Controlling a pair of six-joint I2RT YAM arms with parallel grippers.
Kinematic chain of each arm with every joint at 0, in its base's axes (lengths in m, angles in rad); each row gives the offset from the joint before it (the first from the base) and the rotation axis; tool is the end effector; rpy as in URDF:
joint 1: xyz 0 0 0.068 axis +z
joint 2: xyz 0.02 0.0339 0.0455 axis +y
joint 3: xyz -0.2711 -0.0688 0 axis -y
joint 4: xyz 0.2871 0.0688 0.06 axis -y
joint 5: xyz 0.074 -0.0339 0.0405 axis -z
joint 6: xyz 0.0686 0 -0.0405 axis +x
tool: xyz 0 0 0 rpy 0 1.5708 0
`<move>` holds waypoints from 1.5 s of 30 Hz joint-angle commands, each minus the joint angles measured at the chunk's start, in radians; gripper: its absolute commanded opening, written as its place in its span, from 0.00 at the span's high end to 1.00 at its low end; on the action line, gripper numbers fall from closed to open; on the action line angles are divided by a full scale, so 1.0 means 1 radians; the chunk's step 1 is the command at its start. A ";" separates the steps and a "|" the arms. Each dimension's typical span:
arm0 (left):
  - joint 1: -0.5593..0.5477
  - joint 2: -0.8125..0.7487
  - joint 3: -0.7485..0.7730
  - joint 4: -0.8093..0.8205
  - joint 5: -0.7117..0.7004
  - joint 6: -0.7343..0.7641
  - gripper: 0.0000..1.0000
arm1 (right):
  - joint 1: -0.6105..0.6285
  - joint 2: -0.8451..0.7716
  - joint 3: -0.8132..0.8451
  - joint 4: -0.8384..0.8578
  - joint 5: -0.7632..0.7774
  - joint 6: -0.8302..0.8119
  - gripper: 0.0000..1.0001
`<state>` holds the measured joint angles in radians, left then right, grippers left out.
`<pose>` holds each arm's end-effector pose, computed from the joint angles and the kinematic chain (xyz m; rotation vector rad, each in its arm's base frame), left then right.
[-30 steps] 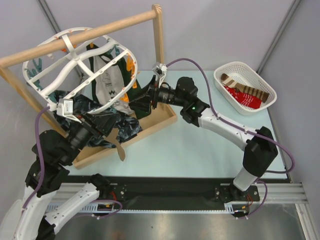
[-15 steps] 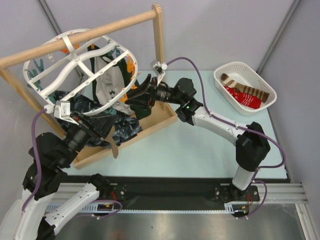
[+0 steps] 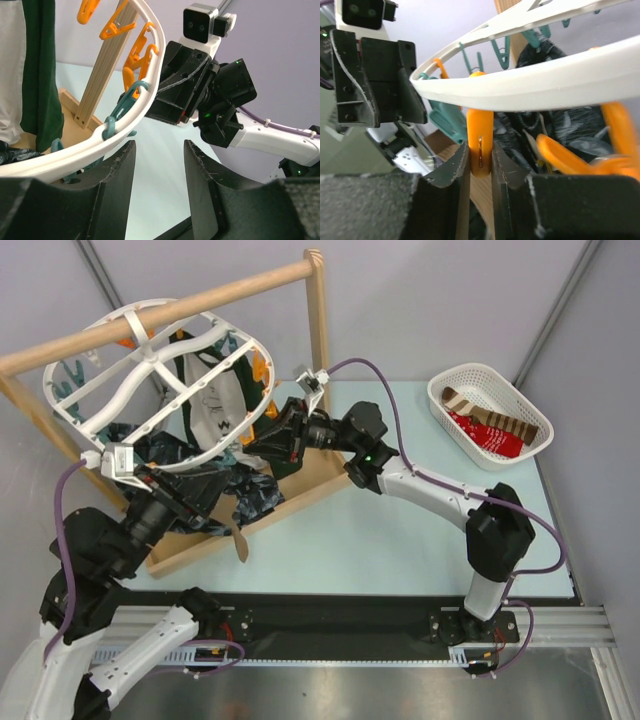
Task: Clip the socks to the hanger
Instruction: Open the clamp at the hanger.
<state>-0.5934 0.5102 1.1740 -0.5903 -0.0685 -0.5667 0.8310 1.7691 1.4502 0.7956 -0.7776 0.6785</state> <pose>0.0977 -0.0602 0.4805 -0.0367 1.5615 -0.8760 0.2840 0.3826 0.4026 -0.8926 1.1305 1.7011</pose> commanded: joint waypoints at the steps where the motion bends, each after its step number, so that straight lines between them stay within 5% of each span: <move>1: 0.000 0.001 0.050 0.004 0.016 -0.011 0.51 | 0.020 -0.022 0.044 0.027 0.004 0.009 0.96; 8: 0.000 0.122 0.211 -0.043 0.108 -0.125 0.50 | 0.103 -0.125 0.044 -0.280 0.161 -0.140 1.00; 18: 0.000 0.176 0.253 -0.143 0.113 -0.200 0.50 | 0.226 -0.177 0.242 -0.838 0.486 -0.382 1.00; 45: 0.000 0.152 0.096 -0.045 -0.091 -0.197 0.40 | 0.269 -0.192 0.283 -0.904 0.538 -0.456 1.00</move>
<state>-0.5945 0.6407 1.2884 -0.6926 -0.1146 -0.7601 1.0855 1.6165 1.6798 -0.1158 -0.2363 0.2379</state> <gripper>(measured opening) 0.597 0.223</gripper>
